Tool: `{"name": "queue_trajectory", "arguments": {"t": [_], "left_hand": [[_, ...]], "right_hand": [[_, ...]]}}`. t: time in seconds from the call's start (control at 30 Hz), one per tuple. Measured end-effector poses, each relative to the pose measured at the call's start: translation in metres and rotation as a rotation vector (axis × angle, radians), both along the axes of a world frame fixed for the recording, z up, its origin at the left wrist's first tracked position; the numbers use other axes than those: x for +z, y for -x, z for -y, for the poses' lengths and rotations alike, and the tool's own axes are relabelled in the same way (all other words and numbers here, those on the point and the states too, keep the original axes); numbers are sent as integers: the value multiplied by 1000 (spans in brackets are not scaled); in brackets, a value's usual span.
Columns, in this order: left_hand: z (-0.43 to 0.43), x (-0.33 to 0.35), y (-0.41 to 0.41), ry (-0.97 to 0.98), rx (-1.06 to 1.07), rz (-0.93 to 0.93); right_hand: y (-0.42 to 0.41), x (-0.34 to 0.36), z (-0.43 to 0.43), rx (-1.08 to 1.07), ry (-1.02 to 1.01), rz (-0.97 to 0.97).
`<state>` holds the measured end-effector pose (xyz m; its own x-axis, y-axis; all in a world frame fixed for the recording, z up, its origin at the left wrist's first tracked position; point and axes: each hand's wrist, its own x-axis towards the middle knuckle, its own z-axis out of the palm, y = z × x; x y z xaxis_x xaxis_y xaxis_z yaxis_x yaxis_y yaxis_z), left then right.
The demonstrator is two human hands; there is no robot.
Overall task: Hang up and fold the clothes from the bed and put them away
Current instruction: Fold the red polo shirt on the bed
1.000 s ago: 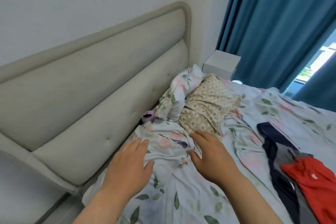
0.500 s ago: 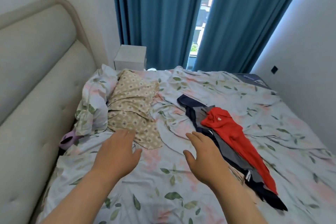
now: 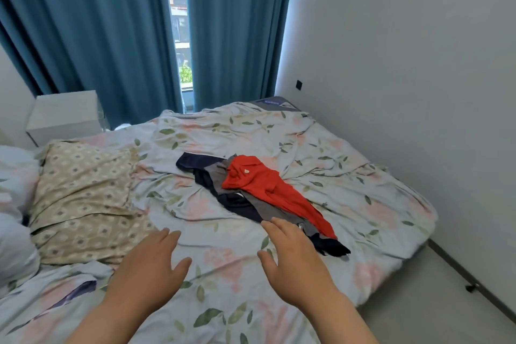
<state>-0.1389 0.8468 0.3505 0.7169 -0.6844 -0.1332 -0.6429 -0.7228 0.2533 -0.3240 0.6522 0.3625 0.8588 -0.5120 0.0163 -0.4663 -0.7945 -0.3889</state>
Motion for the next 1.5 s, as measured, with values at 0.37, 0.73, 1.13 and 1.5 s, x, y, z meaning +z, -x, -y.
{"name": "queue_trajectory", "arguments": {"t": [0.37,0.73,1.13,1.5], "left_hand": [[118,-14,20,-5,-63,1],[222,-13,21,-84,-89,84],[309,-52,-33,-86,-211,141],[382,-234,-153,-27,-236,-100]], "right_hand": [[32,-35,124,-89,-39,-26],[41,-53,221,-61,-68,-41],[34,-125,294,-169,-170,-25],[-91,-290,311,-244,-338,1]]}}
